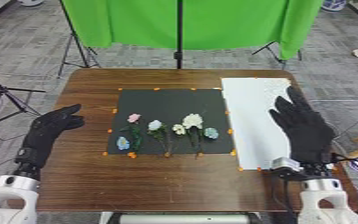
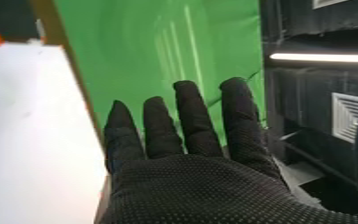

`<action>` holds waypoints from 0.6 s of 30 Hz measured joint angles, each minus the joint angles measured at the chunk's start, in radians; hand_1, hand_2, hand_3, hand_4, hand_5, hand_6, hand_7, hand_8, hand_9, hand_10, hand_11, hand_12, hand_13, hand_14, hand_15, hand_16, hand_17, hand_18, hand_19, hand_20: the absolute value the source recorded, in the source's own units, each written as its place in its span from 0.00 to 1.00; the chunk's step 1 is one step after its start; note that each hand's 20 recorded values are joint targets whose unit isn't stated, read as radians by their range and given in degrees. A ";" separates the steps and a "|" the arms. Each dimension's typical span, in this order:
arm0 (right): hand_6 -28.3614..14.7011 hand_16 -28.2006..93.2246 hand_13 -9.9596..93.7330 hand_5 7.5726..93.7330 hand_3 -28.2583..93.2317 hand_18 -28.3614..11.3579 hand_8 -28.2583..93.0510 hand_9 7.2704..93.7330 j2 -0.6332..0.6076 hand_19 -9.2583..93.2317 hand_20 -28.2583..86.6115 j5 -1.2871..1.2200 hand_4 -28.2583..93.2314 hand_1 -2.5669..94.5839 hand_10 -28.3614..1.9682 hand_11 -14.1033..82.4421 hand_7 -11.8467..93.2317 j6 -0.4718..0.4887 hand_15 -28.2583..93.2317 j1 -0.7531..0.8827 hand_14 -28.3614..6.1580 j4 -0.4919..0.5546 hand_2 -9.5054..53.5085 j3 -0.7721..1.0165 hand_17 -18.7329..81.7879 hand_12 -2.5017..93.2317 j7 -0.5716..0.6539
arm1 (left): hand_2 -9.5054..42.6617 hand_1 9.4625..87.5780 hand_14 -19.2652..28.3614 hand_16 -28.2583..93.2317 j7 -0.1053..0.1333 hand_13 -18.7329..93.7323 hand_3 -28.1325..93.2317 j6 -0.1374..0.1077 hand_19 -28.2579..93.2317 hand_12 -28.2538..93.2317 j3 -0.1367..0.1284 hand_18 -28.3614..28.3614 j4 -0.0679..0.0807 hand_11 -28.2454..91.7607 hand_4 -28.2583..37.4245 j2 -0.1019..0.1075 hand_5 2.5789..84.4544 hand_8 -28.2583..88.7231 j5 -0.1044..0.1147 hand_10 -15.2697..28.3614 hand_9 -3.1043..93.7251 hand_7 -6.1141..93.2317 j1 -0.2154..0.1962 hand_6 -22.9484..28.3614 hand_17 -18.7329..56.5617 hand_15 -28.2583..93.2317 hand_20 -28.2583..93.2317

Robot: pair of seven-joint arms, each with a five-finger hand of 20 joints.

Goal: Arrange flowers

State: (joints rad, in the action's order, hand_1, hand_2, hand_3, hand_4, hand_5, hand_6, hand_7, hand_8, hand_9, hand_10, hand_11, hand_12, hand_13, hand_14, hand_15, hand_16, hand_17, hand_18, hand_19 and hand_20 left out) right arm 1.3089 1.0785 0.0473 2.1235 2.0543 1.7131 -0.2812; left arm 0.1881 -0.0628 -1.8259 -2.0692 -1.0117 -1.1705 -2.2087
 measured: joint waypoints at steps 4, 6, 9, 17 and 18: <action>0.67 0.37 0.29 0.29 0.88 0.38 0.17 0.30 0.005 0.18 0.44 0.003 0.08 0.04 0.48 0.17 0.19 -0.021 0.23 0.023 0.45 0.002 0.15 0.004 0.25 0.14 -0.002 | 0.36 0.22 0.80 0.22 -0.001 0.53 0.76 0.002 0.35 0.33 -0.003 0.74 -0.010 0.42 0.00 -0.008 0.51 0.18 -0.011 0.68 0.52 0.19 -0.001 0.55 0.37 0.43 0.39; 0.67 0.37 0.29 0.30 0.89 0.39 0.16 0.30 0.010 0.17 0.43 0.005 0.08 0.04 0.47 0.17 0.19 -0.021 0.23 0.031 0.45 0.005 0.15 0.009 0.26 0.14 -0.002 | 0.36 0.22 0.80 0.22 -0.002 0.53 0.76 0.002 0.35 0.33 -0.004 0.74 -0.013 0.42 0.00 -0.014 0.51 0.18 -0.019 0.68 0.52 0.19 0.000 0.55 0.37 0.43 0.39; 0.64 0.37 0.30 0.34 0.89 0.45 0.16 0.31 0.021 0.13 0.43 0.003 0.08 0.04 0.45 0.17 0.19 -0.021 0.24 0.037 0.44 0.008 0.15 0.013 0.29 0.14 -0.005 | 0.36 0.22 0.80 0.22 -0.002 0.53 0.76 0.002 0.35 0.33 -0.001 0.74 -0.013 0.42 0.00 -0.030 0.51 0.18 -0.031 0.68 0.52 0.19 0.009 0.54 0.37 0.42 0.39; 0.62 0.36 0.31 0.40 0.89 0.46 0.16 0.32 0.026 0.10 0.44 0.002 0.08 0.05 0.45 0.17 0.19 -0.015 0.25 0.036 0.45 0.008 0.15 0.010 0.31 0.14 -0.018 | 0.38 0.25 0.78 0.21 0.001 0.52 0.76 0.002 0.31 0.32 0.009 0.71 -0.013 0.41 0.00 -0.060 0.53 0.18 -0.059 0.67 0.53 0.19 0.046 0.49 0.38 0.39 0.38; 0.62 0.36 0.31 0.40 0.89 0.46 0.16 0.32 0.026 0.10 0.44 0.002 0.08 0.05 0.45 0.18 0.19 -0.015 0.25 0.036 0.44 0.008 0.15 0.011 0.31 0.14 -0.020 | 0.38 0.25 0.78 0.21 0.001 0.52 0.76 0.002 0.31 0.32 0.014 0.71 -0.013 0.41 0.00 -0.061 0.53 0.18 -0.061 0.67 0.53 0.19 0.050 0.50 0.38 0.39 0.38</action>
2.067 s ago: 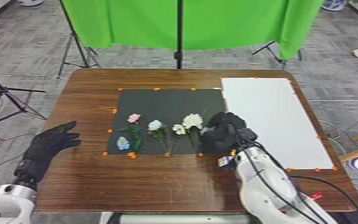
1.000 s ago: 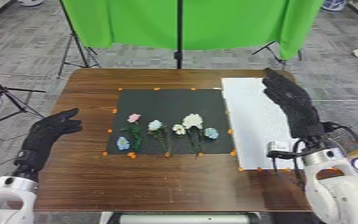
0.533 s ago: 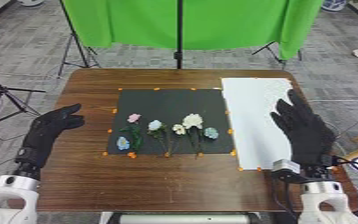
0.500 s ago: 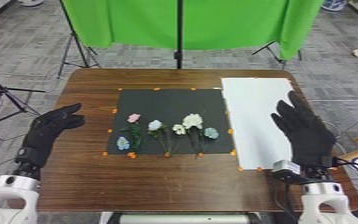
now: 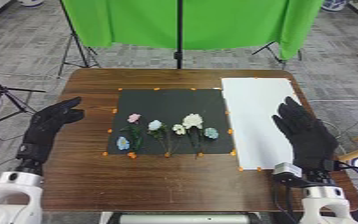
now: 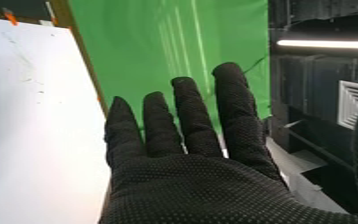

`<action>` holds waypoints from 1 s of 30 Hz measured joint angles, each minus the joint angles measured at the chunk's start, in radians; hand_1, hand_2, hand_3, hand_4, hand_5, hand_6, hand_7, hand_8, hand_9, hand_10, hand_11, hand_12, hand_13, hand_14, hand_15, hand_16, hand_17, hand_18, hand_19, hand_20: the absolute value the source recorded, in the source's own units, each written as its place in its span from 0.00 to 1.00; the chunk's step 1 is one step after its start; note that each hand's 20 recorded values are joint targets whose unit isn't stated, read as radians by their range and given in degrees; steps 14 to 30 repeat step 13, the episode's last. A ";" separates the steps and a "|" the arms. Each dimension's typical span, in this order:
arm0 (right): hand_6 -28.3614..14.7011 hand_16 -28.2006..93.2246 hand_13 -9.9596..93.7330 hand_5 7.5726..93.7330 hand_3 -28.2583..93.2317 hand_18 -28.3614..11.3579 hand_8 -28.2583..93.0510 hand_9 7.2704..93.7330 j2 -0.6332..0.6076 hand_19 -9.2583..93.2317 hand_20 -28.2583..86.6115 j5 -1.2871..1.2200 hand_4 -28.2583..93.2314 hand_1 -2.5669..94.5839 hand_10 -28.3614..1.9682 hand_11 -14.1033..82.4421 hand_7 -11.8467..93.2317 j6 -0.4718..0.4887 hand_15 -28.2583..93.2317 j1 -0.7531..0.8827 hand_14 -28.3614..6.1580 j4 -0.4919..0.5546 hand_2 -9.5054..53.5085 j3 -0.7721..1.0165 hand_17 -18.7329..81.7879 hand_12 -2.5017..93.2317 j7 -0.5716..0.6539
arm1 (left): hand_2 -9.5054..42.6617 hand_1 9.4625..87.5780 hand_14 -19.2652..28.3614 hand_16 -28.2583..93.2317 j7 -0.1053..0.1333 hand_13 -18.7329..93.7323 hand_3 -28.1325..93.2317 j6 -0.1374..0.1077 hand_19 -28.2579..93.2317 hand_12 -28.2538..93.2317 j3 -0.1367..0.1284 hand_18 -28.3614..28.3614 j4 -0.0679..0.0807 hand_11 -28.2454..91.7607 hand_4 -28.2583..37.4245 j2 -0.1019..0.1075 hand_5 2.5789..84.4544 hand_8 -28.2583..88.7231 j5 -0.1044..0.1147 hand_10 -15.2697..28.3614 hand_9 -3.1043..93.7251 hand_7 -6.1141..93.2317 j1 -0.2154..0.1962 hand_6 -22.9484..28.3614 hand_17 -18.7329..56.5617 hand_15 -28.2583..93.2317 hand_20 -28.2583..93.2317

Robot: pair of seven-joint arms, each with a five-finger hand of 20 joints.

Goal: Arrange flowers

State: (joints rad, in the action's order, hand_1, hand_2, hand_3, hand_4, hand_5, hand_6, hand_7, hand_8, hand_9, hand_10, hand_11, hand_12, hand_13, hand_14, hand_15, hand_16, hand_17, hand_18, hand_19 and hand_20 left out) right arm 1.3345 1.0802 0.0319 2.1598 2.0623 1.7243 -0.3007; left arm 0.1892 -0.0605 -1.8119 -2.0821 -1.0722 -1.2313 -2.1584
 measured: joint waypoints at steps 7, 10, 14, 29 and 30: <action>0.62 0.37 0.33 0.42 0.89 0.41 0.16 0.35 0.000 0.11 0.44 -0.008 0.09 0.05 0.44 0.18 0.20 0.007 0.27 -0.004 0.41 0.000 0.16 -0.001 0.32 0.15 -0.004 | 0.37 0.25 0.78 0.22 0.002 0.52 0.76 0.007 0.32 0.32 0.020 0.71 0.004 0.41 0.00 0.000 0.52 0.18 -0.006 0.67 0.52 0.18 0.033 0.52 0.37 0.39 0.38; 0.62 0.37 0.34 0.43 0.88 0.40 0.16 0.36 0.000 0.11 0.45 -0.004 0.09 0.06 0.44 0.18 0.20 0.035 0.27 -0.009 0.40 -0.003 0.17 -0.001 0.32 0.15 0.005 | 0.37 0.25 0.78 0.22 0.002 0.52 0.76 0.007 0.32 0.32 0.014 0.71 0.003 0.41 0.00 0.000 0.52 0.18 -0.003 0.67 0.52 0.18 0.030 0.52 0.37 0.39 0.38; 0.62 0.37 0.35 0.43 0.88 0.39 0.17 0.36 0.000 0.12 0.45 -0.007 0.09 0.06 0.44 0.19 0.20 0.039 0.28 -0.016 0.40 -0.005 0.17 -0.006 0.32 0.15 0.011 | 0.36 0.25 0.79 0.22 0.001 0.52 0.76 0.007 0.32 0.32 0.009 0.71 0.003 0.41 0.00 0.000 0.52 0.18 -0.001 0.67 0.52 0.18 0.027 0.52 0.37 0.39 0.38; 0.62 0.37 0.35 0.43 0.88 0.39 0.17 0.36 0.000 0.12 0.45 -0.007 0.09 0.06 0.44 0.19 0.20 0.039 0.28 -0.016 0.40 -0.005 0.17 -0.006 0.32 0.15 0.011 | 0.36 0.25 0.79 0.22 0.001 0.52 0.76 0.007 0.32 0.32 0.009 0.71 0.003 0.41 0.00 0.000 0.52 0.18 -0.001 0.67 0.52 0.18 0.027 0.52 0.37 0.39 0.38; 0.62 0.37 0.35 0.43 0.88 0.39 0.17 0.36 0.000 0.12 0.45 -0.007 0.09 0.06 0.44 0.19 0.20 0.039 0.28 -0.016 0.40 -0.005 0.17 -0.006 0.32 0.15 0.011 | 0.36 0.25 0.79 0.22 0.001 0.52 0.76 0.007 0.32 0.32 0.009 0.71 0.003 0.41 0.00 0.000 0.52 0.18 -0.001 0.67 0.52 0.18 0.027 0.52 0.37 0.39 0.38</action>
